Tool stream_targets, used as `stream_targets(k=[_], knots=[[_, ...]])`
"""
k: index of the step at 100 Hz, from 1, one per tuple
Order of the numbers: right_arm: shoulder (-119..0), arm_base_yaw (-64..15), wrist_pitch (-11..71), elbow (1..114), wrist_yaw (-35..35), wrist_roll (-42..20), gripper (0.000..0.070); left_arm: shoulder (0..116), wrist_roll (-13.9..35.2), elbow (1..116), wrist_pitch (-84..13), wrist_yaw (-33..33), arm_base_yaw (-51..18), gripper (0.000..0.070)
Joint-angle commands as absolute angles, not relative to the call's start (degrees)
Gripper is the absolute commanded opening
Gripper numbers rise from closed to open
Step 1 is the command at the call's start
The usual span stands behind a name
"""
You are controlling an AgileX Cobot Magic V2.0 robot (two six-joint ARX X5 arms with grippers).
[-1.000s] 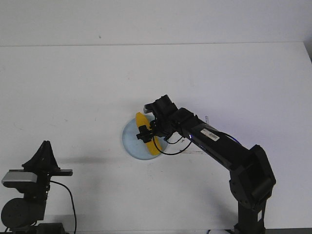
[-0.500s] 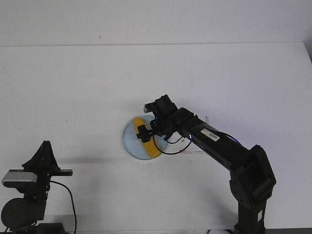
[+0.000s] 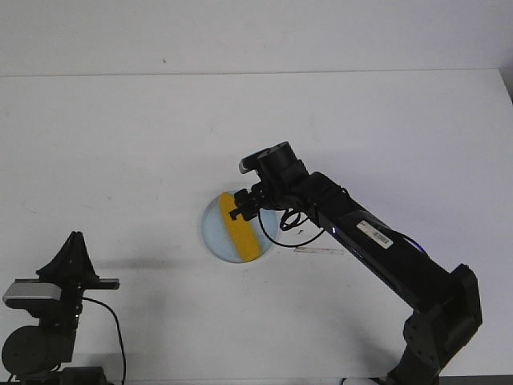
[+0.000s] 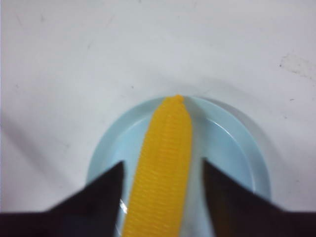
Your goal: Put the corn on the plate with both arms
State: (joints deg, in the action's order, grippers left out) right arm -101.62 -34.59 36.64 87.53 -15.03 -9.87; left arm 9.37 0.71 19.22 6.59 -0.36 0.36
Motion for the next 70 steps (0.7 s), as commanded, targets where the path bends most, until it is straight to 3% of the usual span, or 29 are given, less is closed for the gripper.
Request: stream_targets(k=[1,23,52,70], knots=[[-100.5,-34.3,36.0,86.9,-14.5,-5.6,0.0071,9.3,0.0,19.9,7.3,-0.4,0.5,0.0003],[-94.0,-30.3,31.9,77.2,-13.0,-4.3,0.0053,9.3,0.0,19.9,7.3,-0.4,0.5,0.0003],[-78.2,-20.2,12.9,56.4,-13.0,-5.2,0.003,9.3,0.0,19.9,7.3,-0.4,0.5,0.0003],[-69.8,-12.6,7.3,46.0,-9.6,-5.2,0.0013,9.3,0.0,19.9,7.3,-0.4,0.5,0.0003]])
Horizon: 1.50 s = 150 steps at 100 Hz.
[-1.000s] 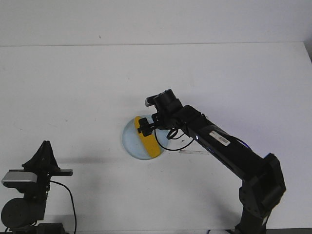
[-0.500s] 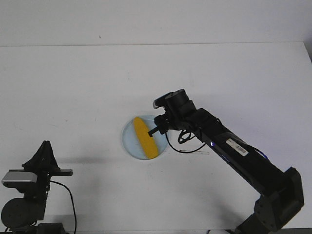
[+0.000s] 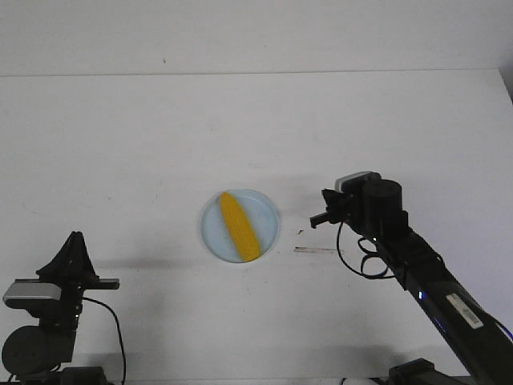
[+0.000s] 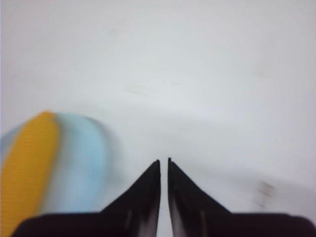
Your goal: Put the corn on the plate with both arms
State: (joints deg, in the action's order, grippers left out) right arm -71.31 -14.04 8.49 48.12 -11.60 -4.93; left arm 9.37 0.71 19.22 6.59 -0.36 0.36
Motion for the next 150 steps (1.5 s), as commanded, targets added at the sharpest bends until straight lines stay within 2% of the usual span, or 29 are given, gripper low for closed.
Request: stream_targets(k=[1,16,25,61,74,110,150], knots=[[-69.3,-12.2,7.1,45.4,-9.0,-5.1,0.0013,9.3,0.0,19.9,7.3,-0.4,0.5,0.0003],[-61.6,-8.0,4.4,38.2,-1.8,-1.9,0.0013,9.3,0.0,19.9,7.3,-0.4,0.5,0.0003],[-57.5,-6.1,2.2,34.4,-1.5,0.6,0.0013,9.3,0.0,19.9,7.3,-0.4,0.5,0.0003],[-40.3,-3.0,-0.8,22.4,-1.5,0.5,0.0013,9.3,0.0,19.9,7.3,-0.4,0.5,0.0003],[-32.6,-3.0,2.2,22.1,-1.5,0.5,0.0013,9.3,0.0,19.9,7.3,-0.4,0.5,0.0003],[-15.9,-3.0,2.1,22.1,-1.5,0.5,0.0013,9.3,0.0,19.9,7.3,-0.4,0.5,0.0003],[-9.3,-3.0,2.1,22.1,-1.5,0.5,0.0013,9.3,0.0,19.9,7.3,-0.4,0.5,0.0003]])
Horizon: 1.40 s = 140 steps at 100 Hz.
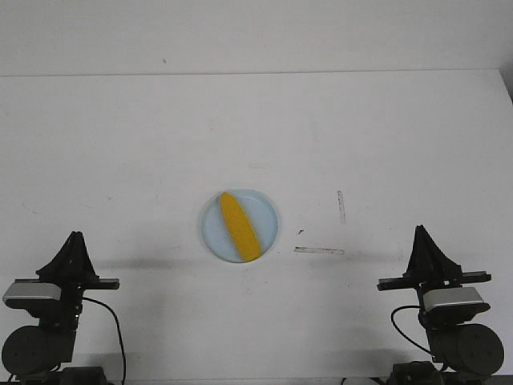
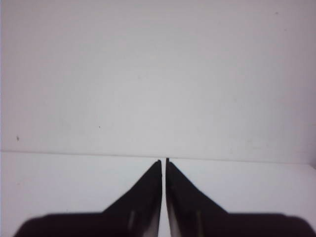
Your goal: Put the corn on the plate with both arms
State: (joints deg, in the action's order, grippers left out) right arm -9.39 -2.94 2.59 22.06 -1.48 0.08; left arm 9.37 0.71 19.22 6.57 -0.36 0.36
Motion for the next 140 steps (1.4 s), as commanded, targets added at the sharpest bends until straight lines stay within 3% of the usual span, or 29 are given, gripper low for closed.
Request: stream_targets(k=[1,84,140], knots=[[-9.3,-3.0,2.1,22.1,-1.5,0.5,0.0013,9.3,0.0,19.9,7.3,-0.4,0.5,0.0003],[-9.3,-3.0,2.1,22.1,-1.5,0.5,0.0013,8.4,0.0,19.3,6.1,0.2,0.2,0.0002],[-9.3,-3.0,2.1,22.1,-1.5,0.5,0.0013,0.2,0.0,3.3,8.3,0.2,-0.1,0.0003]])
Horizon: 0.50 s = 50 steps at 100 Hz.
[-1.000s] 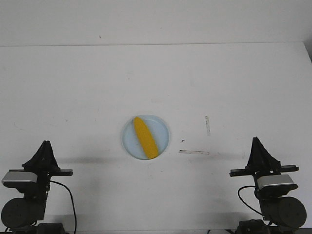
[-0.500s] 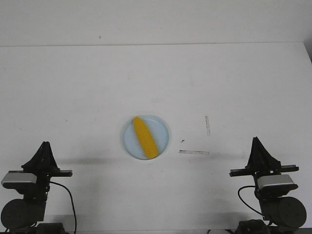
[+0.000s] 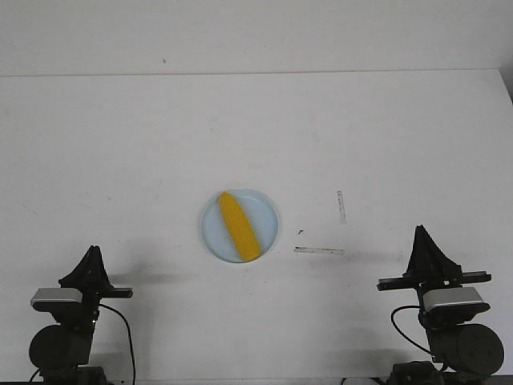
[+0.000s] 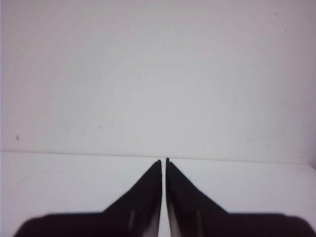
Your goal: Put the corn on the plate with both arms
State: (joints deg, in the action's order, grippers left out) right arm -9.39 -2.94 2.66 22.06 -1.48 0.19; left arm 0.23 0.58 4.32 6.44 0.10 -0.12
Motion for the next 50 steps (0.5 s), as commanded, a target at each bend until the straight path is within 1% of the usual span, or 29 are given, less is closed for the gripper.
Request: stream_targets(k=[1,13,50], knots=[[-9.3,-3.0,2.1,22.1,-1.5,0.5,0.0013,0.2,0.0,3.0,8.5,0.2,-0.1,0.0003],[-9.3,-3.0,2.2,22.1,-1.5,0.5,0.0013,0.2,0.0,0.7,9.5,0.2,-0.1,0.0003],[-9.3,-3.0,2.1,22.1,-1.5,0.5,0.0013,0.2,0.0,0.7,9.5,0.2,-0.1,0.0002]])
